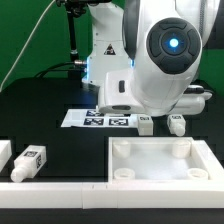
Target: Assemble one leg
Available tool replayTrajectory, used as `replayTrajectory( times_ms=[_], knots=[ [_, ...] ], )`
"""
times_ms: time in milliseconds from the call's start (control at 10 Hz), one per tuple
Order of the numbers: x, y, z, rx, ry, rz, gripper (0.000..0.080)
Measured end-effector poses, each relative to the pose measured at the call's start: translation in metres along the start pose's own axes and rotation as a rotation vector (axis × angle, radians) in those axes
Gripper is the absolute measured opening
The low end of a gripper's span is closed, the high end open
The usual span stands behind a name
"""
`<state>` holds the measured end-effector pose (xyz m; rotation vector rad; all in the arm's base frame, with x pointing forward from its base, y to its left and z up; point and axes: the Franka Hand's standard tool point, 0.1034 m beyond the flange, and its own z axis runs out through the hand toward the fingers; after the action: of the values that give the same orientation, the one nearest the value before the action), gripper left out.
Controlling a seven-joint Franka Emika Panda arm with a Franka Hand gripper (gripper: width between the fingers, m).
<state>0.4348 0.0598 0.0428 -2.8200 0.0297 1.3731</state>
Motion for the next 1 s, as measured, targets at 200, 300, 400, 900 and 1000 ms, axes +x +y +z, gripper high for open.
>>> replayTrajectory(
  times_ms=[200, 300, 400, 900, 1000],
  knots=[
    [0.001, 0.001, 0.025, 0.023, -0.048, 0.027, 0.0649],
    [0.003, 0.000, 0.037, 0.018, -0.048, 0.030, 0.0649],
    [0.001, -0.002, 0.047, 0.012, -0.072, 0.051, 0.0649],
    [0.004, -0.001, 0.051, 0.010, -0.090, 0.063, 0.0376],
    [0.004, -0.001, 0.051, 0.010, -0.090, 0.063, 0.0376]
  ],
)
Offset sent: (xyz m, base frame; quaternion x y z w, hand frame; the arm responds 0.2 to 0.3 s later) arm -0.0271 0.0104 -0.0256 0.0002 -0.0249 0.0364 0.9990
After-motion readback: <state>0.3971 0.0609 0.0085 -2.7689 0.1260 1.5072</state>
